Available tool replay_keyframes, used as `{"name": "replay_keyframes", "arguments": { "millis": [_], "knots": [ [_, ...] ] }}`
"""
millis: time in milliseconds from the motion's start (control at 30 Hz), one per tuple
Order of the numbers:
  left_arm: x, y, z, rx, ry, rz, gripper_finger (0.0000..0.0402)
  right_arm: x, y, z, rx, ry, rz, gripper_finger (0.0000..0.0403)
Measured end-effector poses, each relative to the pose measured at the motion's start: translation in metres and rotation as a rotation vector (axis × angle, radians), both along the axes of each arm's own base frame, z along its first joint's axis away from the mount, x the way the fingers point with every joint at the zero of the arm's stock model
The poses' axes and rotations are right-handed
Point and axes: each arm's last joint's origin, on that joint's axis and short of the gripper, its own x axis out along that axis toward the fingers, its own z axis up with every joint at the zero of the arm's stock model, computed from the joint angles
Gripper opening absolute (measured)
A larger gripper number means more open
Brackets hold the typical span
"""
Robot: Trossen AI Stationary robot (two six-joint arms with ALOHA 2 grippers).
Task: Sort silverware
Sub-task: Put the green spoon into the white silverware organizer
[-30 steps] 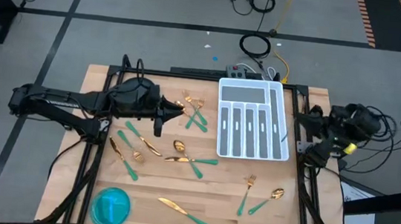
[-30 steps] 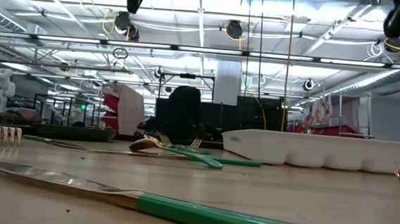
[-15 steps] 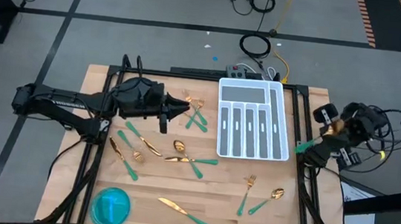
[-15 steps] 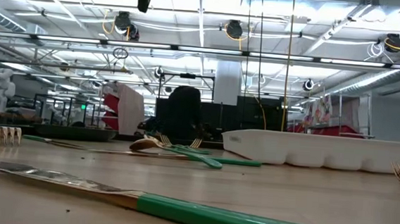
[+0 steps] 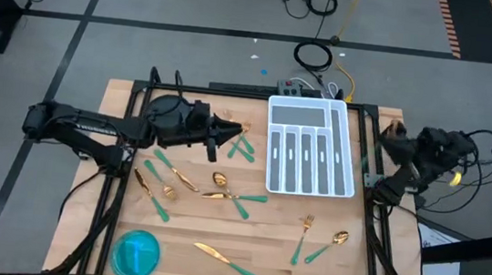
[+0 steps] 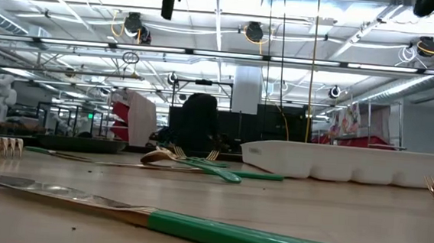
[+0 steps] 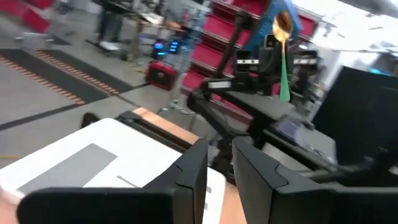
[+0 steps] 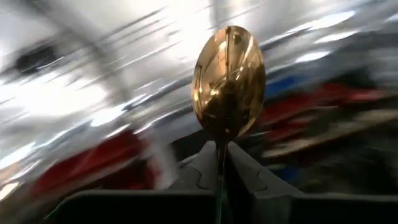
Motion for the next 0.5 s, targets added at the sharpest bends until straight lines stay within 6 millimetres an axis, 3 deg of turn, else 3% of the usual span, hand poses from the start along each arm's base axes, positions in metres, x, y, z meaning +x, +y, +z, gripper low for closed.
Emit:
{"name": "replay_keyframes", "arguments": {
  "millis": [133,333,500],
  "knots": [
    [0.011,0.009,-0.012,-0.108,-0.003,0.075,0.0082,0.005,0.000,-0.013,0.038,0.189,-0.175,0.0000],
    [0.037,0.028,-0.027,-0.167,-0.140,-0.017,0.0082,0.013,0.011,-0.036,0.120,0.269,-0.010,0.0000],
    [0.052,0.038,-0.038,-0.239,-0.256,-0.163,0.0082,0.020,0.019,-0.048,0.239,0.226,0.025,0.0000]
  ]
}}
